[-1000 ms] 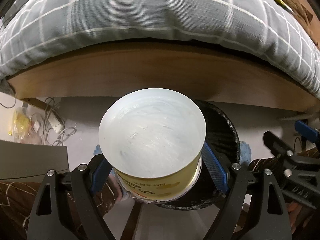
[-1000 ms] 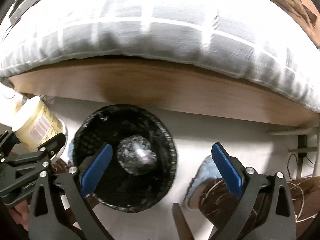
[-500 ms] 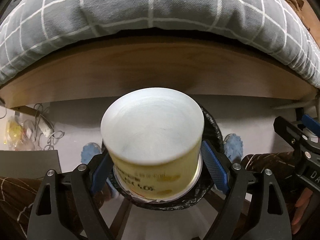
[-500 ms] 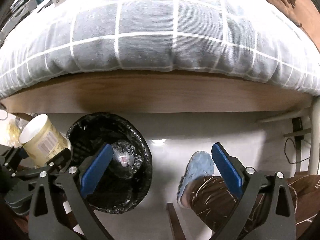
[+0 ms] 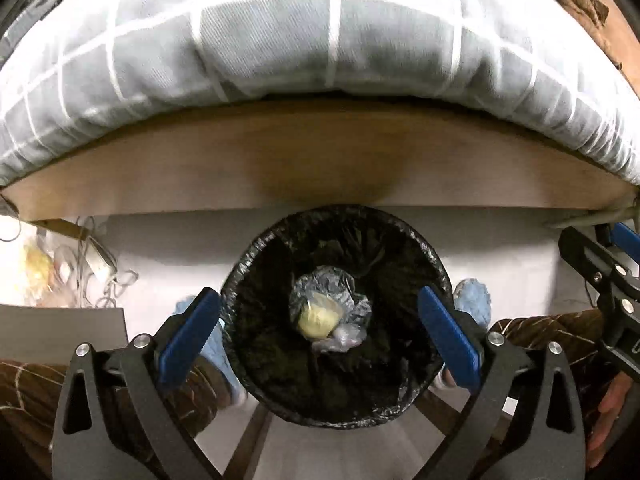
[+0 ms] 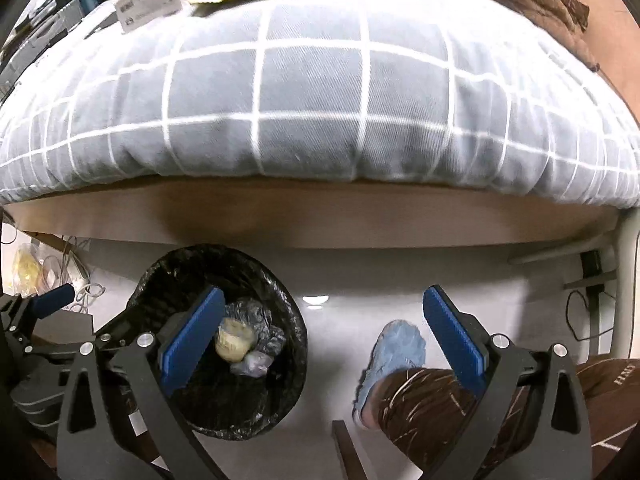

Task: Collect trash
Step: 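Raise both tools from the bin back toward the bed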

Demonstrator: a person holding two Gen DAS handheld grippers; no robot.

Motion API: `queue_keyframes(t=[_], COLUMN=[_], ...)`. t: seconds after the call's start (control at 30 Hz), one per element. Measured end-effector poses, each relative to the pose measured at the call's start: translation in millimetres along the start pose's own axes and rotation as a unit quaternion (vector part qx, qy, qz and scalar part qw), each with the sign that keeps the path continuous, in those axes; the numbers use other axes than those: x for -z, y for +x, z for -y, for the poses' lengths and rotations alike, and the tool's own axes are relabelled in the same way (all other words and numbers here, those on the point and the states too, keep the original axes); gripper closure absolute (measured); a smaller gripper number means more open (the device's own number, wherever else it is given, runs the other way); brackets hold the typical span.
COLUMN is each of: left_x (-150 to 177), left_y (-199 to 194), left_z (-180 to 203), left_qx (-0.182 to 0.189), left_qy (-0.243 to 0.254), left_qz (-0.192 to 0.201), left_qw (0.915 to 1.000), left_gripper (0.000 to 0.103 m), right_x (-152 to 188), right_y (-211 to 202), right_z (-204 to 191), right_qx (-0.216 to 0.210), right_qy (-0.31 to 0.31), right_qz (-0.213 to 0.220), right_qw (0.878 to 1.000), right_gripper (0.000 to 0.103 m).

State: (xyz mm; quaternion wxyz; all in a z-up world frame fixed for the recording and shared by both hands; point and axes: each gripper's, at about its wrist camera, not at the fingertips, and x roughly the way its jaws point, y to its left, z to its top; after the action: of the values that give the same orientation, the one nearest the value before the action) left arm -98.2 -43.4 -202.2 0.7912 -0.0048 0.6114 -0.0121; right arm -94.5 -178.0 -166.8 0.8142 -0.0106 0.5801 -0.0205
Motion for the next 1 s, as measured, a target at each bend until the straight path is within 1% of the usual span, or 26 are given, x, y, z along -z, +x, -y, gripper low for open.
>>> queue_keyframes(t=[0.2,0.27,0.37,0.5,0.6,0.77,1.0], left_x=[-9,-13,-18,-22,-24,-28,-46], left_y=[-23,-33,-47,-64,-78,-102,-134], left_z=[-7,-6,-10,-12,-11,-22,-43], left_qx=[0.000,0.000,-0.002,-0.001,-0.005,-0.002,-0.016], left_qy=[-0.012,-0.008,-0.011,-0.016,-0.009,-0.023,-0.040], left_qz=[0.034,0.051,0.075,0.098,0.116,0.133,0.158], left_qw=[0.9993,0.9987,0.9971,0.9951,0.9932,0.9909,0.9865], left_gripper=[0.006,0.006,0.006,0.006,0.006,0.006,0.006], right_x=[-7,-10,-15,-19,-24,-32,-59], right_y=[-14,-19,-31,-47,-59,-81,-114], right_z=[-4,-4,-3,-4,-5,-4,4], right_qx=[0.004,0.004,0.006,0.011,0.008,0.003,0.002], right_qy=[-0.004,-0.002,-0.002,-0.009,-0.014,-0.017,-0.010], right_qz=[0.029,0.039,0.060,0.093,0.107,0.133,0.163], right_qw=[1.000,0.999,0.998,0.996,0.994,0.991,0.987], right_gripper=[0.007,0.007,0.007,0.007,0.007,0.007,0.008])
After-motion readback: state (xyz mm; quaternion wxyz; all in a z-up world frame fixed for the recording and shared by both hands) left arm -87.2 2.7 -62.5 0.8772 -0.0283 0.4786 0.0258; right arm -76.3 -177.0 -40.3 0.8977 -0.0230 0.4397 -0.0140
